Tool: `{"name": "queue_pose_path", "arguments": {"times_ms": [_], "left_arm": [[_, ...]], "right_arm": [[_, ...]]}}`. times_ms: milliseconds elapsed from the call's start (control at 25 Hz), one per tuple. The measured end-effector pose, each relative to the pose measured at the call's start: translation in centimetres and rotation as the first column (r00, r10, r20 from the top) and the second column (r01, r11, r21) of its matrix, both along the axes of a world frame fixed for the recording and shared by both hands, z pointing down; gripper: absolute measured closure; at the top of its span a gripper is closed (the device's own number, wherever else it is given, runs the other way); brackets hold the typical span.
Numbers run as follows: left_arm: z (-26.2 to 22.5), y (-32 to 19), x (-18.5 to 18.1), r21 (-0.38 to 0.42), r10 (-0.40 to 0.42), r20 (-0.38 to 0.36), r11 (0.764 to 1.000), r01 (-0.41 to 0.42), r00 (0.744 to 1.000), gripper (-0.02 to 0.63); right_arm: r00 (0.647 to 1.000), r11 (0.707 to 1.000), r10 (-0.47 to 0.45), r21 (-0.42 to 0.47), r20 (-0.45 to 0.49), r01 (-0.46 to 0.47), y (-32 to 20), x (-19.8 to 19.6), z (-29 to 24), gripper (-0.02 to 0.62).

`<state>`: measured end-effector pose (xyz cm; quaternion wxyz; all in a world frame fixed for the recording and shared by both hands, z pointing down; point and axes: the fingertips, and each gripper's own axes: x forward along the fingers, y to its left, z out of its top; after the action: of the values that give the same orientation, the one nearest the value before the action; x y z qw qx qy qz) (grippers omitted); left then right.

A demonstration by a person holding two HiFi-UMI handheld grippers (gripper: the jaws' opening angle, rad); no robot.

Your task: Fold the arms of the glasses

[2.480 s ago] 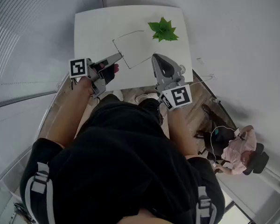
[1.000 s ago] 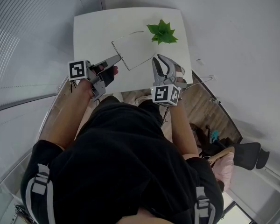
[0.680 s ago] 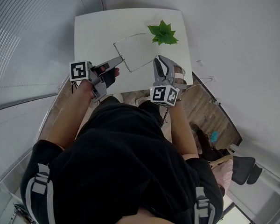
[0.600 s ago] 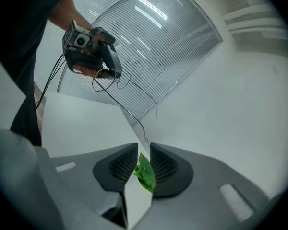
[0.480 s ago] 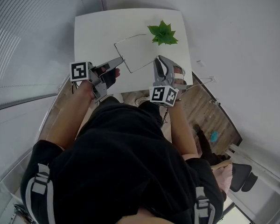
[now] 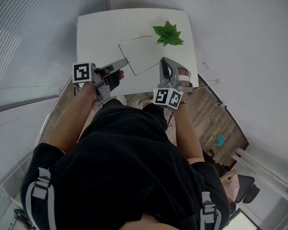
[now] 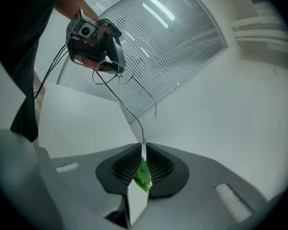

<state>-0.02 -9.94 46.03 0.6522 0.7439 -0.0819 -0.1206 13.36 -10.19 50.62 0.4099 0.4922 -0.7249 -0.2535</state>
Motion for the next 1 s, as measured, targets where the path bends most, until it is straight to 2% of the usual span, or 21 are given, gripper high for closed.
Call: {"name": "queue_pose_path", "arguments": {"times_ms": [560, 1000], "left_arm": [[0.26, 0.36, 0.22, -0.026, 0.016, -0.006, 1.000, -0.017, 1.000, 0.594], [0.46, 0.90, 0.48, -0.018, 0.033, -0.003, 0.999, -0.033, 0.999, 0.594]], "right_arm": [[0.998, 0.999, -0.045, -0.002, -0.052, 0.045, 0.02, -0.35, -0.17, 0.555], [0.993, 0.996, -0.083, 0.000, -0.077, 0.084, 0.02, -0.82, -0.36, 0.555]]}}
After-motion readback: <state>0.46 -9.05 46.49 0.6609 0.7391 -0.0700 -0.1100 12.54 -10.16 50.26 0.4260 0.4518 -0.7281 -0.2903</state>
